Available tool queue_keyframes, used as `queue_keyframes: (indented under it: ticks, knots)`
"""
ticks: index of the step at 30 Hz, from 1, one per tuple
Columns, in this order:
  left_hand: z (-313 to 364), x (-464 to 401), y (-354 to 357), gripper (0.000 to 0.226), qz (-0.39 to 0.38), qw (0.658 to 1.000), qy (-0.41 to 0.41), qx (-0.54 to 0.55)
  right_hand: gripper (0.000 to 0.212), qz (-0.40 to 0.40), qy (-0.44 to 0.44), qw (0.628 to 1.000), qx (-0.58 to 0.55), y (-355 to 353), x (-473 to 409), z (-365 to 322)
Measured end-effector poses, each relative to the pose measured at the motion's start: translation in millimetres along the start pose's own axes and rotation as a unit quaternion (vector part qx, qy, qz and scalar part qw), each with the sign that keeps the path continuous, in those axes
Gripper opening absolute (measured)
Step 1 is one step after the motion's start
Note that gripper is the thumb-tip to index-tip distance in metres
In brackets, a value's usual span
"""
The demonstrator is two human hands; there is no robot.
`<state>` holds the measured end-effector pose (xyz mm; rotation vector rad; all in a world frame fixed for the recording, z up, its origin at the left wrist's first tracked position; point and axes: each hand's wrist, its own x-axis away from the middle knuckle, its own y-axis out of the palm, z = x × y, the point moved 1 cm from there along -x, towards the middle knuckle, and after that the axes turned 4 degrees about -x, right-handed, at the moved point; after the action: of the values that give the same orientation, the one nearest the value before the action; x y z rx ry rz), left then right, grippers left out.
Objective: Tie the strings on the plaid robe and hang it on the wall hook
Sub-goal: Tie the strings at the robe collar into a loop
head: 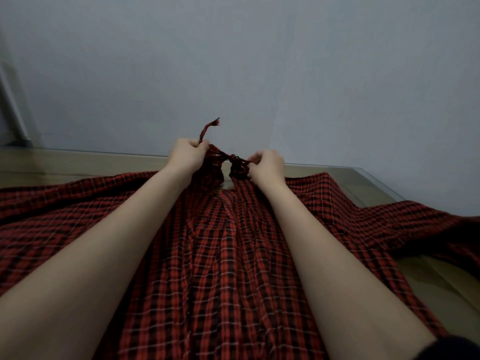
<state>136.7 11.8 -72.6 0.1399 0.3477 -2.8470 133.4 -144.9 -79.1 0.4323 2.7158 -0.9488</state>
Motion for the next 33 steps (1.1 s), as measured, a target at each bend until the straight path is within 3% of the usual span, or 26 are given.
queue_keyframes:
  ticks: [4,7,13,18,23,28,33]
  knots:
    - [10.5,-2.1,-8.1,0.017,-0.063,0.997,-0.004,0.045,0.029,-0.006,0.094,0.974,-0.204,-3.5,-5.0,-3.1]
    - [15.4,-3.3,-15.1,0.011,-0.077,0.996,-0.012,0.053,0.027,-0.047,0.077,0.962,-0.257,-11.1,-2.1,-12.2]
    - [26.6,3.4,-16.3,0.017,-0.105,0.991,-0.011,0.087,0.030,-0.040,-0.049,0.989,-0.137,-19.8,-7.6,-26.6]
    - [36.7,8.8,-8.9,0.023,-0.075,0.994,0.067,-0.040,0.019,-0.032,-0.187,0.982,-0.016,-28.0,-1.8,-44.0]
    - [45.4,9.7,-9.4,0.027,-0.109,0.968,0.129,-0.183,0.018,-0.025,-0.267,0.963,-0.029,-29.7,-0.2,-51.2]
    - [46.1,18.3,-10.4,0.027,-0.166,0.954,0.132,-0.211,0.016,-0.011,-0.280,0.959,-0.049,-31.4,0.3,-55.0]
    - [45.9,23.3,-10.8,0.021,-0.211,0.944,0.126,-0.222,0.016,-0.072,-0.189,0.978,-0.055,-29.5,-1.0,-53.4]
